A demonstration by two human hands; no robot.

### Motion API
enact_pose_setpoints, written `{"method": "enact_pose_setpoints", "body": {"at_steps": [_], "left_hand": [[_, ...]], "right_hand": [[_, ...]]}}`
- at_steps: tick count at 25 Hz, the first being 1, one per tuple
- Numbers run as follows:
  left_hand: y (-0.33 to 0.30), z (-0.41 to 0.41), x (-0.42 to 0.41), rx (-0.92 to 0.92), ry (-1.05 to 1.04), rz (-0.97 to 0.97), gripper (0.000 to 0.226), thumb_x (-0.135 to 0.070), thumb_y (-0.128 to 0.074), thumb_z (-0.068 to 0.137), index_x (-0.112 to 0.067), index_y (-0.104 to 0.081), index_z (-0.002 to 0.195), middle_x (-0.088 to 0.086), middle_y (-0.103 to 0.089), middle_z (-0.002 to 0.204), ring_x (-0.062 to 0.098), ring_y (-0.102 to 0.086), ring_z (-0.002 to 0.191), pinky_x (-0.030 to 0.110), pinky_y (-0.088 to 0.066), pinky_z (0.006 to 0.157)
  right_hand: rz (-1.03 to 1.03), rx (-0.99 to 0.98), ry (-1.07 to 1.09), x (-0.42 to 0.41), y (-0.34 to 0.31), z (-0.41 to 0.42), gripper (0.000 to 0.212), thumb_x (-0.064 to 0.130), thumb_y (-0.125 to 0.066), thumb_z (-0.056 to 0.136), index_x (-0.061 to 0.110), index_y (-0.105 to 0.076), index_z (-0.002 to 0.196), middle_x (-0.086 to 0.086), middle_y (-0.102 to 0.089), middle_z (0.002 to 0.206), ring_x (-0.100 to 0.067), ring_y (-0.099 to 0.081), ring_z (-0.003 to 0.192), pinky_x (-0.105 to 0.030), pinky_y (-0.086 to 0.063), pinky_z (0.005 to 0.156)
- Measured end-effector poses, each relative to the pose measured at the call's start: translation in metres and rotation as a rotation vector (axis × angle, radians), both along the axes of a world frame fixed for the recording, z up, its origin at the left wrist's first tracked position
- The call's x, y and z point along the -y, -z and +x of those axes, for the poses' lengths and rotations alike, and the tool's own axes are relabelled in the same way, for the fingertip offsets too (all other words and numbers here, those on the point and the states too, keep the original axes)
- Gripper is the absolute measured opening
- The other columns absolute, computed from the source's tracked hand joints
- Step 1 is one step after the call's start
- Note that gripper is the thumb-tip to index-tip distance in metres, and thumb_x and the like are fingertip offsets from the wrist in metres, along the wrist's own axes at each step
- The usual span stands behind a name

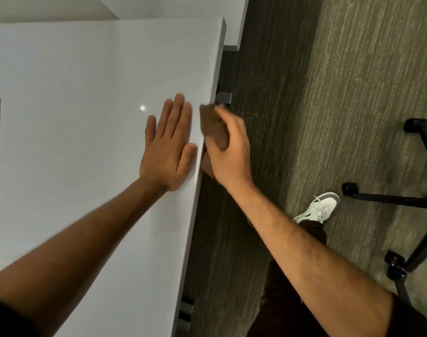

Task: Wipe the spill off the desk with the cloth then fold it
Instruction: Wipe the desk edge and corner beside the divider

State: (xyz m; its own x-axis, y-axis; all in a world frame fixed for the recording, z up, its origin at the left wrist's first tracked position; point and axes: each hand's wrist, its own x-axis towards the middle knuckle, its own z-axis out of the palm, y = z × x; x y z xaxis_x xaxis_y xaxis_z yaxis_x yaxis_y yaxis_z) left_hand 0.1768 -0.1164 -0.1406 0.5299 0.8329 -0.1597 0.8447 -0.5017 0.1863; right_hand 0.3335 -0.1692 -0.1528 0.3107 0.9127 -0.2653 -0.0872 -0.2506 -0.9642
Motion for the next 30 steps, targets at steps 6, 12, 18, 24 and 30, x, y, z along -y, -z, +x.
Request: {"method": "enact_pose_setpoints", "body": {"at_steps": [6, 12, 18, 24, 30], "left_hand": [[-0.003, 0.001, -0.001, 0.002, -0.002, -0.014, 0.075, -0.055, -0.012, 0.106, -0.014, -0.003, 0.168, 0.008, 0.002, 0.177, 0.025, 0.004, 0.164, 0.057, -0.001, 0.130], [-0.006, 0.001, 0.002, -0.018, -0.007, -0.021, 0.075, -0.055, -0.013, 0.105, -0.015, -0.004, 0.168, 0.003, 0.006, 0.177, 0.025, 0.005, 0.164, 0.053, 0.003, 0.130], [-0.008, 0.004, 0.000, -0.042, -0.015, -0.037, 0.075, -0.054, -0.015, 0.105, -0.014, -0.005, 0.168, 0.004, 0.007, 0.177, 0.025, 0.005, 0.164, 0.054, 0.002, 0.130], [-0.007, 0.004, -0.001, -0.026, -0.004, -0.047, 0.077, -0.058, -0.007, 0.105, -0.015, -0.002, 0.168, 0.006, 0.006, 0.177, 0.027, 0.003, 0.164, 0.060, -0.004, 0.129], [-0.009, 0.003, 0.000, -0.030, -0.006, -0.053, 0.075, -0.055, -0.011, 0.105, -0.015, -0.003, 0.168, 0.007, 0.004, 0.177, 0.027, 0.002, 0.164, 0.061, -0.006, 0.129]], "right_hand": [[-0.034, 0.052, 0.126, -0.145, -0.004, 0.063, 0.041, 0.008, -0.060, 0.098, 0.013, -0.054, 0.138, -0.006, -0.050, 0.127, -0.007, -0.058, 0.099, -0.020, -0.055, 0.084], [-0.034, -0.033, 0.126, -0.119, 0.004, 0.048, 0.042, 0.018, -0.057, 0.102, 0.020, -0.052, 0.144, 0.002, -0.049, 0.139, -0.007, -0.057, 0.118, -0.015, -0.046, 0.098], [0.030, 0.056, 0.047, -0.023, 0.011, 0.001, 0.052, 0.020, -0.058, 0.101, 0.036, -0.045, 0.149, 0.011, -0.038, 0.153, -0.005, -0.042, 0.139, -0.017, -0.039, 0.110], [-0.034, 0.002, -0.087, 0.096, 0.008, -0.044, 0.056, 0.029, -0.058, 0.100, 0.055, -0.039, 0.146, 0.004, -0.041, 0.156, -0.011, -0.042, 0.143, -0.043, -0.046, 0.113], [-0.040, -0.108, -0.097, 0.099, 0.011, -0.028, 0.058, 0.013, -0.064, 0.096, 0.053, -0.053, 0.137, 0.016, -0.050, 0.146, -0.005, -0.049, 0.137, -0.031, -0.049, 0.109]]}}
